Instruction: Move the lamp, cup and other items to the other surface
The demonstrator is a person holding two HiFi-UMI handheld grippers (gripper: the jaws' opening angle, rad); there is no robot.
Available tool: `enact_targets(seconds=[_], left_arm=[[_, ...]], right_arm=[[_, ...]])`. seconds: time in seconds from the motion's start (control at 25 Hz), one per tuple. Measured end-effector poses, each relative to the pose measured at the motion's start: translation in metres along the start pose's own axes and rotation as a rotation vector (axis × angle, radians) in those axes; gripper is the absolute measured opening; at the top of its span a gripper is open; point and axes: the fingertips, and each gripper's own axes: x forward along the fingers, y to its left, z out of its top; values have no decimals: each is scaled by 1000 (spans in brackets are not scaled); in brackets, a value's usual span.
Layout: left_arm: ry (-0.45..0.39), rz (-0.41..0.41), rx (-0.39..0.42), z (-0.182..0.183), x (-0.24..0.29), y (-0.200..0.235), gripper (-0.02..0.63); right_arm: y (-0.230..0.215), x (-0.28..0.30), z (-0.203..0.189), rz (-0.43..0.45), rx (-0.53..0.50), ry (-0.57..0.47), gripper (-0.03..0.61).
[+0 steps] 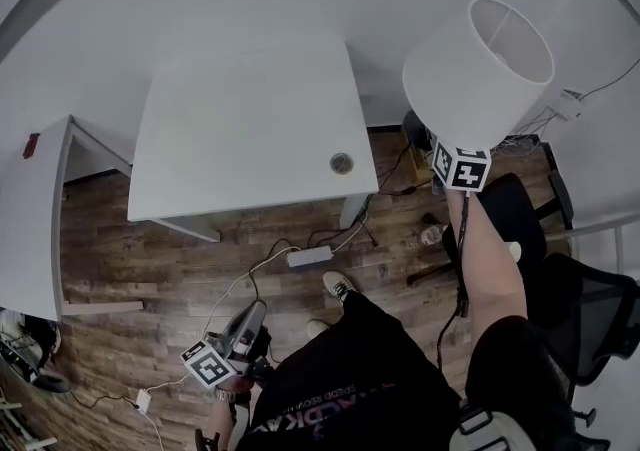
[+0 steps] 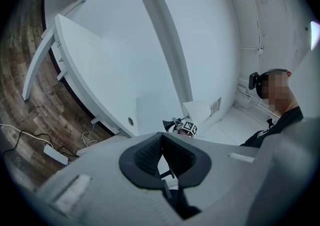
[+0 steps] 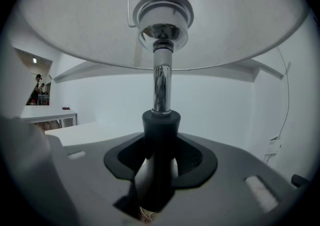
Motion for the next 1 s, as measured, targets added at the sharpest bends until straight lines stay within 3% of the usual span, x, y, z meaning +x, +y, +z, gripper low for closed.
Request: enact_targets(seconds=[0.52,1.0], left_arm=[[161,-111,-14,-51,-12,-17,-3],[232,-187,12,-71,16,-40,-3]], right_arm=[[-40,-110,-3,-105,20,6,153],[-94,-168,-4,-182,38,-4,153]])
